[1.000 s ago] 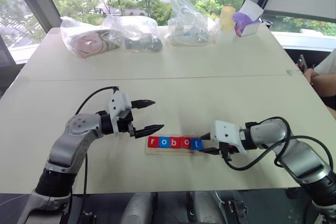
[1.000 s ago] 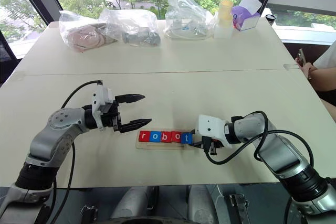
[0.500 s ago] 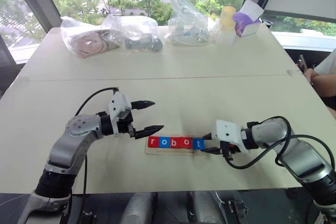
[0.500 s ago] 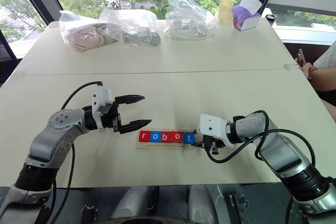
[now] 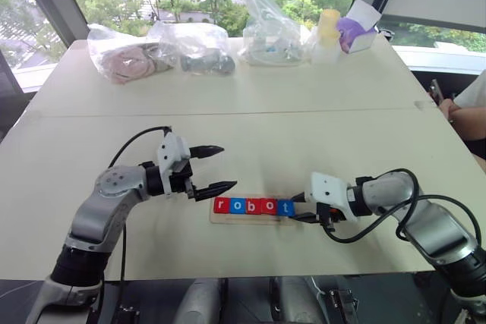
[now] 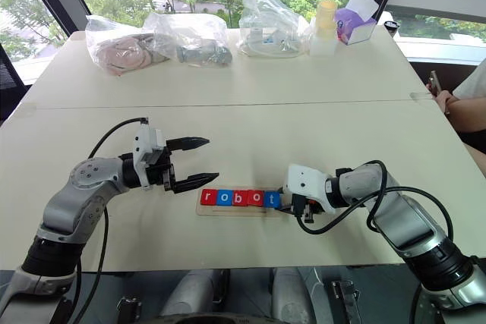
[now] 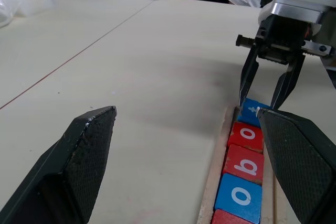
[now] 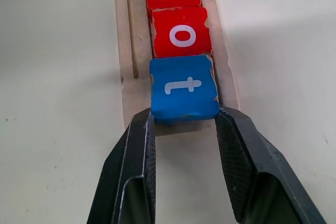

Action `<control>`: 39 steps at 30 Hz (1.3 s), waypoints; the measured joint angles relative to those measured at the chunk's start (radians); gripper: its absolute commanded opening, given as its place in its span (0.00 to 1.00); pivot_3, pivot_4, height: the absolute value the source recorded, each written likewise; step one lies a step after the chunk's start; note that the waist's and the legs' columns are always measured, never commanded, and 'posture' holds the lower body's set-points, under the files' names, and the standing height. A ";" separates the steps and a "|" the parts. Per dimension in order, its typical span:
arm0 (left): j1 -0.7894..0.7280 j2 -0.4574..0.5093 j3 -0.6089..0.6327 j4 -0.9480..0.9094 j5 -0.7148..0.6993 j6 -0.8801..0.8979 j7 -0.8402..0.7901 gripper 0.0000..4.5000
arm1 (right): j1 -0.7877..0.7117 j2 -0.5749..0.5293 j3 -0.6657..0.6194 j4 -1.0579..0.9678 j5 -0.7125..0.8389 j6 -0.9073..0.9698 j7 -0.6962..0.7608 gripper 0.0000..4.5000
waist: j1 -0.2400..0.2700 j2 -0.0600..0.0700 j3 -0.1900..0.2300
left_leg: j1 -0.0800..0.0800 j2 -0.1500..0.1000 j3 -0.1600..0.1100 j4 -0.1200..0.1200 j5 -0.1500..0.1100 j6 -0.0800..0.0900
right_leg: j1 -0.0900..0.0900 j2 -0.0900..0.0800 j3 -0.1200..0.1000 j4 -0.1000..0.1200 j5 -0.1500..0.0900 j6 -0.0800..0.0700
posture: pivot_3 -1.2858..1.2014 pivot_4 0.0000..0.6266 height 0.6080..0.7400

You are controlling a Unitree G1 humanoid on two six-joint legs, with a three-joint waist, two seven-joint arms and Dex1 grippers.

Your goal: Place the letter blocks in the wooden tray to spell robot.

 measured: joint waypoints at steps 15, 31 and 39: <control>0.000 0.000 0.000 0.000 0.000 0.000 0.015 1.00 | -0.020 0.013 0.021 0.000 -0.001 0.012 0.002 0.99 | 0.000 0.000 0.000 | 0.000 0.000 0.000 0.000 0.000 0.000 | 0.000 0.000 0.000 0.000 0.000 0.000 | 0.52 0.24 1.00; 0.005 0.000 0.000 0.000 -0.001 0.002 0.014 1.00 | -0.032 -0.010 -0.067 0.024 0.027 0.031 -0.027 0.99 | 0.000 0.000 0.000 | 0.000 0.000 0.000 0.000 0.000 0.000 | 0.000 0.000 0.000 0.000 0.000 0.000 | 0.52 0.24 1.00; 0.006 0.000 0.000 -0.001 -0.002 0.005 0.014 1.00 | -0.052 0.012 -0.041 0.076 -0.003 -0.019 -0.043 0.99 | 0.000 0.000 0.000 | 0.000 0.000 0.000 0.000 0.000 0.000 | 0.000 0.000 0.000 0.000 0.000 0.000 | 0.52 0.24 1.00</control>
